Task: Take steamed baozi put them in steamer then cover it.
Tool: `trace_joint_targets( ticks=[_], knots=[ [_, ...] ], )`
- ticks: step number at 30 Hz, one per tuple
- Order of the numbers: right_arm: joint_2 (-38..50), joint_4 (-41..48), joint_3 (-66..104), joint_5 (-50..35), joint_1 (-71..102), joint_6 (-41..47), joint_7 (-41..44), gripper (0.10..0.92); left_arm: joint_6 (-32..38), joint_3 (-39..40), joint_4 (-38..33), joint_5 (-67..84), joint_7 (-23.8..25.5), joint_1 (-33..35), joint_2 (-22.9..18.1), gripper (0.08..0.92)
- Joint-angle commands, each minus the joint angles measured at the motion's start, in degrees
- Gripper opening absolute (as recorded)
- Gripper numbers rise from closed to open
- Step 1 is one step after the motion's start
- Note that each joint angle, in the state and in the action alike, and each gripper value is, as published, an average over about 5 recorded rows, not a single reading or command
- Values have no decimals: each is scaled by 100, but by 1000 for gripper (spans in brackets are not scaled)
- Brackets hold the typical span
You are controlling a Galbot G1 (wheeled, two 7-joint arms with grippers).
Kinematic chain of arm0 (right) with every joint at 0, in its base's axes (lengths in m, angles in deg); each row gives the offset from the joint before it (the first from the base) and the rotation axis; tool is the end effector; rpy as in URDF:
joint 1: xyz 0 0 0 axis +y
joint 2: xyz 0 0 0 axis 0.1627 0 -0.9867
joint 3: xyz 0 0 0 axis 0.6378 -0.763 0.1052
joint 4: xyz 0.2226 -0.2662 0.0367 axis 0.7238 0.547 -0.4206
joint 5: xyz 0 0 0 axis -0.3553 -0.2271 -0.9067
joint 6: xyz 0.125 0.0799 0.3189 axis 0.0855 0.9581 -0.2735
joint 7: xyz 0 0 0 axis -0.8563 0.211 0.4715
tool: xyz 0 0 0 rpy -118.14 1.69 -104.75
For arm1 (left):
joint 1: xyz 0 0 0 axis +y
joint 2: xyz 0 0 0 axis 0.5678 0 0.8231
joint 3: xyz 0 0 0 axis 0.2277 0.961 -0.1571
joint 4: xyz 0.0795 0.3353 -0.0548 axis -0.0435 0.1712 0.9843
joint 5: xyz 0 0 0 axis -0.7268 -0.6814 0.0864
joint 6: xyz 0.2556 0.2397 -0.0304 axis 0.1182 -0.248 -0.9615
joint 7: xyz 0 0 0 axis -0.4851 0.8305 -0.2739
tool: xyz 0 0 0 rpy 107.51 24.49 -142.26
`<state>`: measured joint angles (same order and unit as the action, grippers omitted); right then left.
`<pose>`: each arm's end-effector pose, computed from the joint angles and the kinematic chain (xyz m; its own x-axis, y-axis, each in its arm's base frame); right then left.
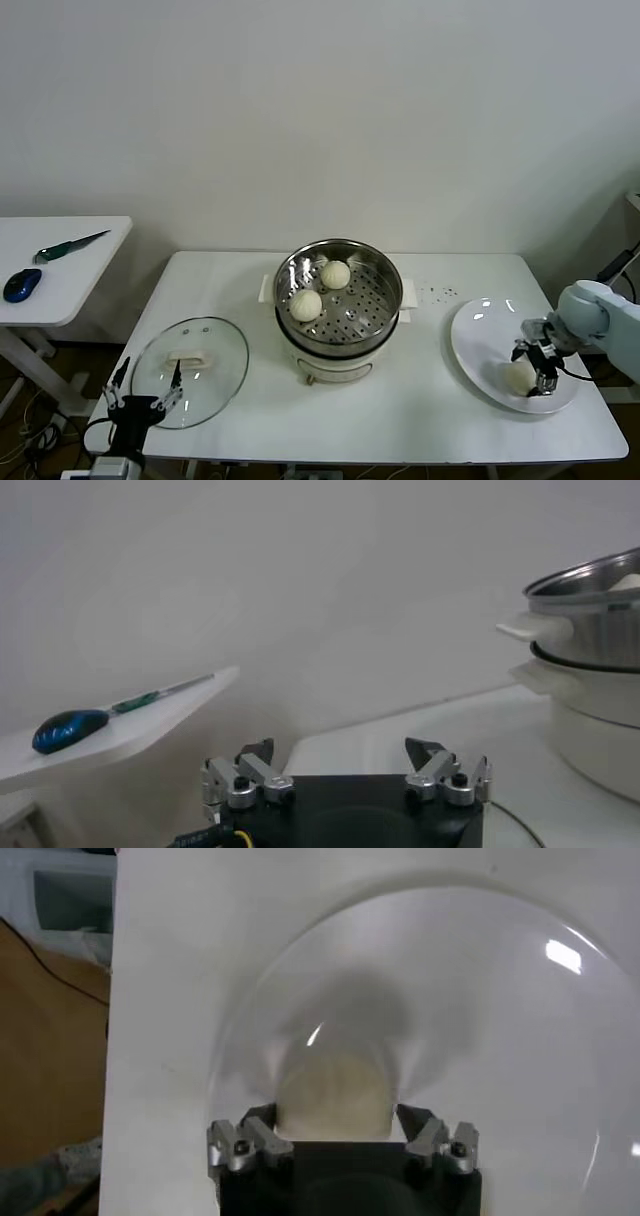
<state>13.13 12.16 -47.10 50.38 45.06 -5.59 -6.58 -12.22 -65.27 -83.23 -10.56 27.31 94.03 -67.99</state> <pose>0.4446 -0.2738 -0.2443 -0.0161 -0.0135 0.9998 -0.9995 -0.0271 -0.0164 0.1250 0.0928 -0.3330 -0.9773 -0.1461 0.1536 -0.0959 0.9509 0.2943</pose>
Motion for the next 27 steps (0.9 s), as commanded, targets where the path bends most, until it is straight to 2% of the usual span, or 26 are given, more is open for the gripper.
trace_joint_targets(
  ticks=[1, 8, 12, 19, 27],
  knots=[
    [-42, 76, 43, 71, 46, -58, 25, 686, -5, 16, 20, -10, -3, -10, -2, 823],
    [-30, 69, -585, -209, -879, -506, 63, 654, -1, 28, 22, -9, -3, -6, 11, 823],
    [-251, 83, -1775, -440, -2582, -1236, 206, 654, -1, 34, 4, -10, -2, 16, 23, 823],
    [-1177, -128, -3730, -891, -5387, -2497, 374, 657, 14, 43, -11, -11, -2, 84, 28, 823],
    [-2259, -1068, -3683, -542, -6117, -3455, 443, 662, 16, 64, -14, -19, -4, 119, 24, 823]
  ],
)
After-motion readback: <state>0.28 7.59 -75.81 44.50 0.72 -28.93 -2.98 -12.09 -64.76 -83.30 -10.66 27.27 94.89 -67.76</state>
